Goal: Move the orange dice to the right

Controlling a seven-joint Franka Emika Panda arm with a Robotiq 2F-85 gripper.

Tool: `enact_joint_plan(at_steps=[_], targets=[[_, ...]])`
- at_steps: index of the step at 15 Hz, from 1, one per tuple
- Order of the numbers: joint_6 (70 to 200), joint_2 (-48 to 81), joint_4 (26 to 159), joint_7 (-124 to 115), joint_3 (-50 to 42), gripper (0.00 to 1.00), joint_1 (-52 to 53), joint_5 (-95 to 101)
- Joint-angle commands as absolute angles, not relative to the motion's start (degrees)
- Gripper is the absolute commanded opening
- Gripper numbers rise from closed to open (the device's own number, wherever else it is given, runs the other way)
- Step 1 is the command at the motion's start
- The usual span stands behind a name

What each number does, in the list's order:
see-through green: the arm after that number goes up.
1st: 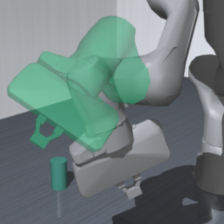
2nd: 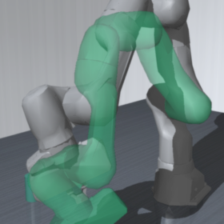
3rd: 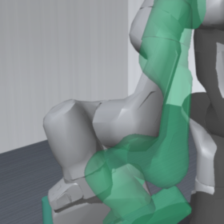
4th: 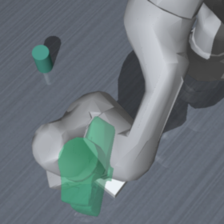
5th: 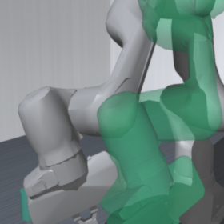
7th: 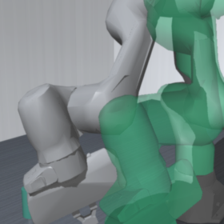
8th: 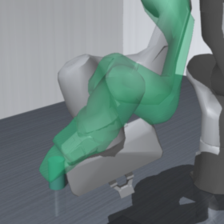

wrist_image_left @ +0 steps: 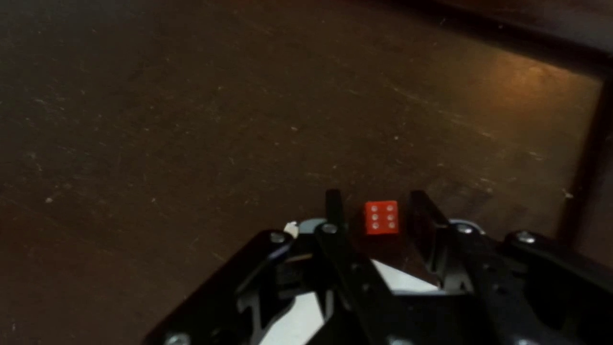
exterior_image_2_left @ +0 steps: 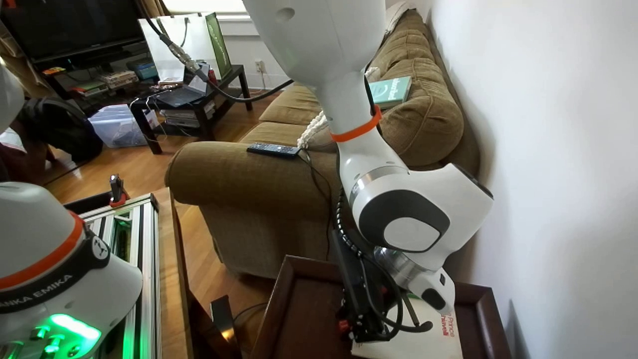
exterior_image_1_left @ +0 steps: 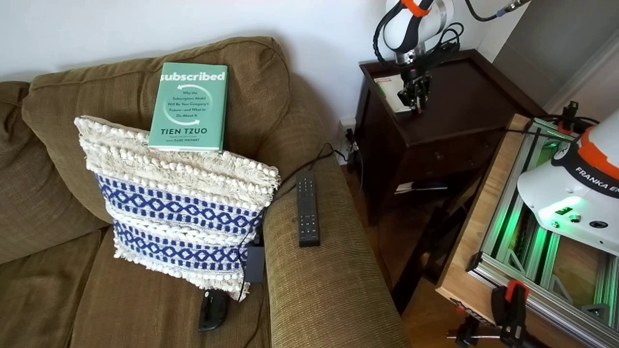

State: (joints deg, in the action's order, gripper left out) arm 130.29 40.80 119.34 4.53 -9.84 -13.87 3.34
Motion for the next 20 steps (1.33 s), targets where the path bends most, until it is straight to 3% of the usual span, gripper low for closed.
enact_joint_plan(at_steps=[1, 3, 5, 20], targets=[[127.68, 42.09, 117.25, 7.09, -8.39, 0.16, -15.71, 1.46], [126.39, 41.29, 117.53, 7.31, -8.33, 0.0, -15.91, 1.09], [126.21, 38.73, 119.01, 8.13, -8.28, 0.04, -16.32, 0.63], [128.18, 12.92, 140.92, 13.4, -8.96, 0.04, -17.45, -10.27]])
